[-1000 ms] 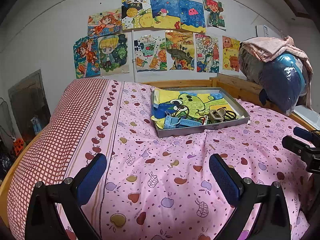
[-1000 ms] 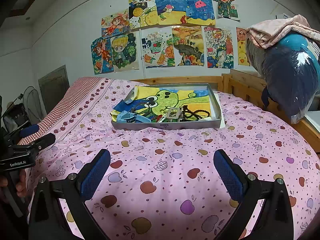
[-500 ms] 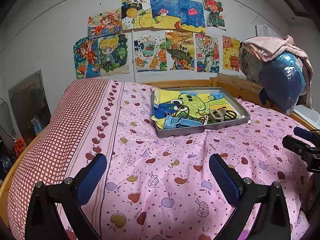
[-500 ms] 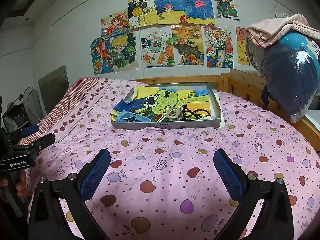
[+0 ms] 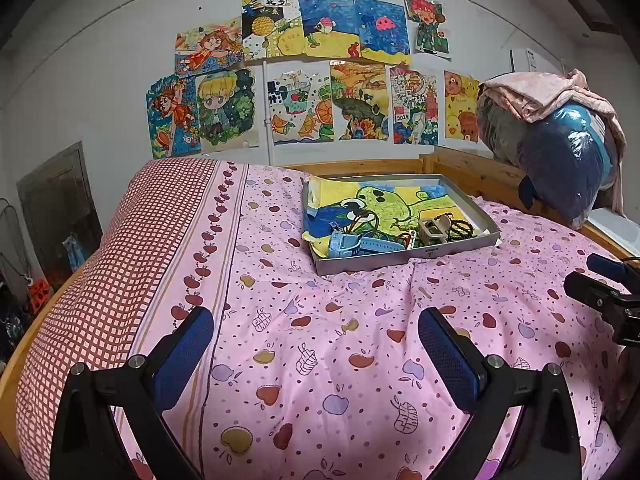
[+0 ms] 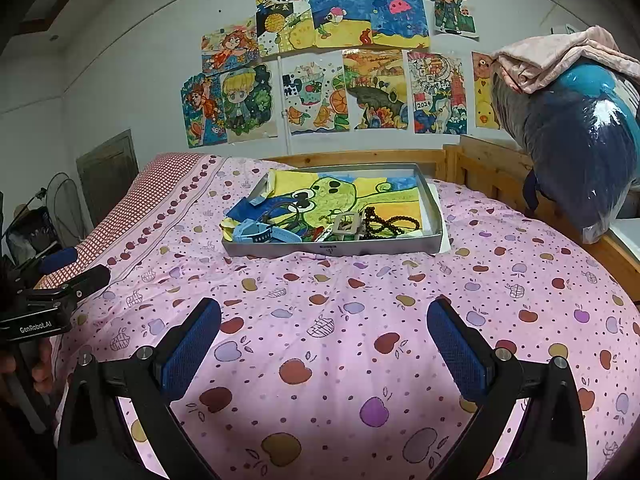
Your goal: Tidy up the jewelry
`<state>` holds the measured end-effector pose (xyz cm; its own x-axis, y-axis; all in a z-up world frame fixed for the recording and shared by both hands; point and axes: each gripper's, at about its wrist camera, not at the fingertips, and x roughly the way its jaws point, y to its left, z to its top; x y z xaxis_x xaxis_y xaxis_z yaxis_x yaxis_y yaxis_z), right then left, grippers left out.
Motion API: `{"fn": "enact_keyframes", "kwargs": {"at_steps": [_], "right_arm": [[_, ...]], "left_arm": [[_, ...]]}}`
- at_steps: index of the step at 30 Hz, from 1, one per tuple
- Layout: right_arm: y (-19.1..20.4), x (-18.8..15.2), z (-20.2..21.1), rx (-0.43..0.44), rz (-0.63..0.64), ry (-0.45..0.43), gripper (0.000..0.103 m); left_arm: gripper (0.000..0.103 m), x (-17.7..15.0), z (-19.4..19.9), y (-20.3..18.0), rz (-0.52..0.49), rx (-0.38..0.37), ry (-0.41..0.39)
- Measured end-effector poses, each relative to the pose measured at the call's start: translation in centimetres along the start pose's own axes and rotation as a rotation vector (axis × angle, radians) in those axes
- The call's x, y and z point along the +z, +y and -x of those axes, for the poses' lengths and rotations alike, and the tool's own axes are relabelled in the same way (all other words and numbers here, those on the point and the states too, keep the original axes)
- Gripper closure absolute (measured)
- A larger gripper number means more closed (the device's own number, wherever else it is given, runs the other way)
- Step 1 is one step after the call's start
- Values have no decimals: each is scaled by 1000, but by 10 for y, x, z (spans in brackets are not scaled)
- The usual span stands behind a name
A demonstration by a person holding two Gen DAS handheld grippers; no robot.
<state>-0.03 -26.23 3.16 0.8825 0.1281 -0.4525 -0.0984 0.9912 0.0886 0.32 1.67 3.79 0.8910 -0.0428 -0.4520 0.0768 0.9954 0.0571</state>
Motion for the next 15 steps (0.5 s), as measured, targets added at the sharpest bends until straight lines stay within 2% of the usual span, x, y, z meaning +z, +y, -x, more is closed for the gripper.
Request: {"fn": "enact_keyframes", "kwargs": {"at_steps": [15], "right_arm": [[-1, -3, -1, -2, -4, 3, 2]], "left_arm": [[0, -3, 1, -3, -20, -8, 2]]}}
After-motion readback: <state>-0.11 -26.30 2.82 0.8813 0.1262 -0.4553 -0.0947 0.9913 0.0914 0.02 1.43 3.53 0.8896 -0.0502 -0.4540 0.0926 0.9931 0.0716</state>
